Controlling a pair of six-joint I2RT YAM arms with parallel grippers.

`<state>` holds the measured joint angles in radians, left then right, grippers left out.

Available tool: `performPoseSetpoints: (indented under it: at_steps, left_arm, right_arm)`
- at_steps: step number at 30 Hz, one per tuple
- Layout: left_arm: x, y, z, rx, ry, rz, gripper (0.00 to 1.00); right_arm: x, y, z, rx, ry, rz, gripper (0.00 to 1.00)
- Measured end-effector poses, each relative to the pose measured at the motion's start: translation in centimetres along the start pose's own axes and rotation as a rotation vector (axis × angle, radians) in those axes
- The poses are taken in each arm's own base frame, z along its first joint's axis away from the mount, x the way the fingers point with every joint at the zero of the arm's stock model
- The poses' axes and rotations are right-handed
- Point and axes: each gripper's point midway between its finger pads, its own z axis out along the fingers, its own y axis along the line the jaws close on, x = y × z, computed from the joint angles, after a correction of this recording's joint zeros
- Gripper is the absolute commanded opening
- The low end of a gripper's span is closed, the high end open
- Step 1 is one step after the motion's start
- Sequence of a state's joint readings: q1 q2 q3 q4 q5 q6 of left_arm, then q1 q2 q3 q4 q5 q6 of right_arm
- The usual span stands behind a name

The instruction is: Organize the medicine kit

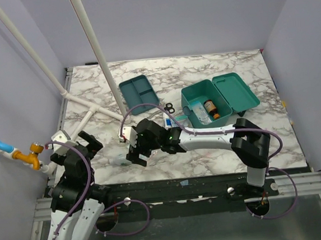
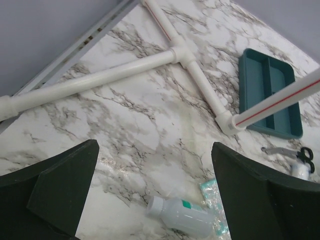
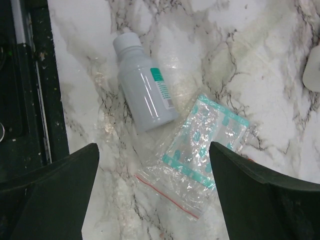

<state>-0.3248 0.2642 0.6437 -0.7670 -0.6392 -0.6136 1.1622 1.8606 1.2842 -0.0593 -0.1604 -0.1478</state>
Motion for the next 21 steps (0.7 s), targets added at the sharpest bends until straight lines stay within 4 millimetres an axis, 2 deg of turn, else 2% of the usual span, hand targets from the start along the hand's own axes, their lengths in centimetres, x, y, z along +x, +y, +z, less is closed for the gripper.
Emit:
performPoseSetpoints:
  at_steps: [4, 11, 21]
  left_arm:
    - [-0.5, 1.6, -0.1, -0.087, -0.036, -0.042, 0.98]
    - [-1.0, 3.5, -0.5, -0.174, -0.084, -0.086, 0.98]
    - [-1.3, 4.2, -0.7, -0.204, -0.107, -0.102, 0.98]
  right_arm:
    - [0.3, 0.6, 0.9, -0.061, -0.027, -0.118, 0.95]
    - [1.1, 0.9, 3.8, -0.127, -0.044, -0.249, 0.95]
    - [-1.1, 0.7, 6.9, -0.161, -0.09, -0.312, 0.91]
